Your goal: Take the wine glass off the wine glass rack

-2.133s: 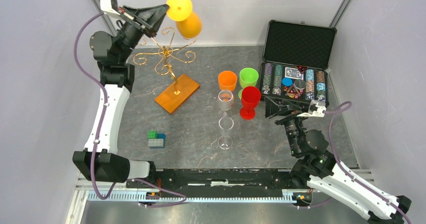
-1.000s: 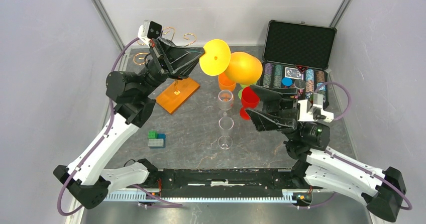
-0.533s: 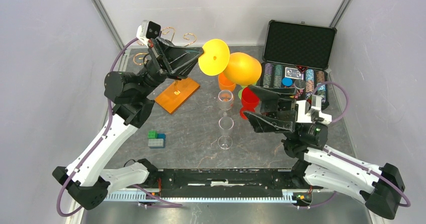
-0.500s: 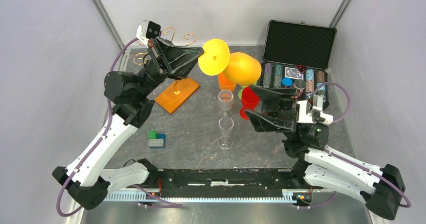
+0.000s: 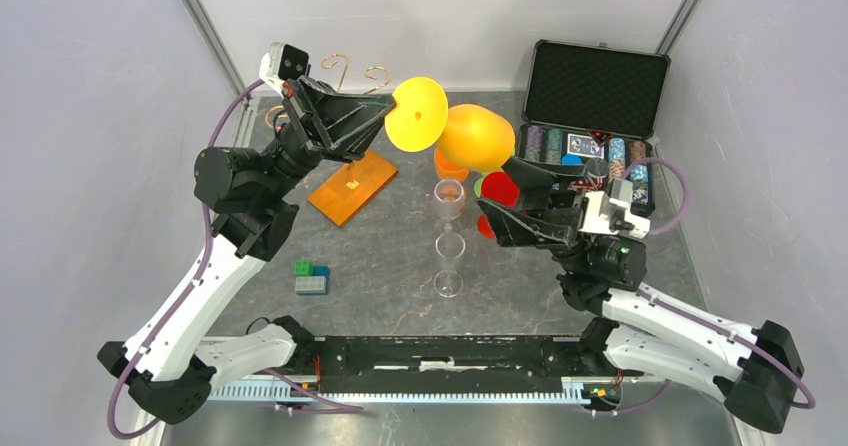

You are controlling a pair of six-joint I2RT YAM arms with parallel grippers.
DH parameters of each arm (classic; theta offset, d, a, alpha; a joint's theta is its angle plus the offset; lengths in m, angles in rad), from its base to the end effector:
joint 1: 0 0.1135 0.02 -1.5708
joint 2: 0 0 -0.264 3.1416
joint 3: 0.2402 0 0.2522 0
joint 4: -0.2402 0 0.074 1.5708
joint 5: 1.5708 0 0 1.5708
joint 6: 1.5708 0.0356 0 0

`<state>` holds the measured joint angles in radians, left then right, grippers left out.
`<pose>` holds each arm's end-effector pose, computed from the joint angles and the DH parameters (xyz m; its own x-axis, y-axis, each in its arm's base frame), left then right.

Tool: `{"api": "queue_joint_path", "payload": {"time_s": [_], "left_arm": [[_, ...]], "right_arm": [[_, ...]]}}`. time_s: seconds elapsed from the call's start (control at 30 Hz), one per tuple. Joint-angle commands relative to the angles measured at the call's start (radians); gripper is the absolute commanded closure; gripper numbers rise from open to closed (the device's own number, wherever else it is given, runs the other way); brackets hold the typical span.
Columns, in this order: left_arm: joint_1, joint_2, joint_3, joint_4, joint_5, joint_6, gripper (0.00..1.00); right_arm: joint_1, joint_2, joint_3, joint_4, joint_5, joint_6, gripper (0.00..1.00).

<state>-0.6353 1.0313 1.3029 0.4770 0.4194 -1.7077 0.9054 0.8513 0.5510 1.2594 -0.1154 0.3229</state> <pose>0.1381 -0.1199 0.5360 -0.8496 -0.4977 -0.1746 0.4360 -0.4763 -0.7636 0.0959 0.1288 0.3864 0.2184 0.7888 -0.5745 -0.9401 0.3279 0.0928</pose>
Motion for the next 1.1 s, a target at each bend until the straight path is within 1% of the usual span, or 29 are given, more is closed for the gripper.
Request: {"api": "queue_joint_path", "payload": {"time_s": [0.0, 0.07, 0.2, 0.37, 0.47, 0.6, 0.67, 0.7, 0.73, 0.77, 0.8, 0.87, 0.93, 1.0, 1.07], "left_arm": [[-0.003, -0.021, 0.028, 0.014, -0.013, 0.019, 0.98], [-0.003, -0.022, 0.022, 0.014, -0.014, 0.013, 0.98], [-0.003, -0.023, 0.019, 0.014, -0.014, 0.005, 0.98], [-0.003, -0.027, 0.008, 0.019, -0.014, -0.009, 0.98], [-0.003, -0.028, 0.001, 0.026, -0.014, -0.017, 0.98], [-0.003, -0.030, -0.009, 0.035, -0.016, -0.028, 0.98], [-0.003, -0.031, -0.013, 0.038, -0.016, -0.028, 0.98], [-0.003, -0.032, -0.013, 0.039, -0.016, -0.029, 0.98], [-0.003, -0.031, -0.013, 0.041, -0.014, -0.028, 0.96], [-0.004, -0.032, -0.013, 0.041, -0.014, -0.026, 0.92], [-0.004, -0.032, -0.013, 0.040, -0.015, -0.022, 0.87], [-0.004, -0.035, -0.011, 0.038, -0.016, -0.005, 0.71], [-0.003, -0.038, -0.005, 0.029, -0.012, 0.037, 0.49], [-0.003, -0.051, 0.001, -0.022, -0.008, 0.110, 0.33], [-0.003, -0.073, -0.007, -0.090, -0.018, 0.190, 0.22]], "right_arm": [[0.004, 0.053, 0.093, 0.075, -0.143, -0.049, 0.20], [0.005, 0.073, 0.107, 0.137, -0.192, -0.049, 0.23], [0.004, 0.106, 0.116, 0.236, -0.231, -0.046, 0.33], [0.004, 0.140, 0.136, 0.282, -0.256, -0.028, 0.48], [0.005, 0.159, 0.153, 0.291, -0.270, -0.008, 0.61], [0.004, 0.169, 0.171, 0.289, -0.286, 0.012, 0.74], [0.004, 0.165, 0.178, 0.279, -0.284, 0.018, 0.88], [0.004, 0.163, 0.179, 0.274, -0.280, 0.020, 0.97], [0.005, 0.156, 0.179, 0.269, -0.273, 0.022, 0.99], [0.004, 0.150, 0.177, 0.263, -0.262, 0.022, 0.99], [0.005, 0.144, 0.174, 0.257, -0.256, 0.019, 0.99], [0.004, 0.121, 0.170, 0.226, -0.231, 0.007, 1.00], [0.004, 0.093, 0.166, 0.171, -0.197, -0.012, 0.99], [0.004, 0.054, 0.162, 0.082, -0.151, -0.041, 1.00], [0.004, 0.005, 0.172, -0.078, -0.077, -0.086, 1.00]]}}
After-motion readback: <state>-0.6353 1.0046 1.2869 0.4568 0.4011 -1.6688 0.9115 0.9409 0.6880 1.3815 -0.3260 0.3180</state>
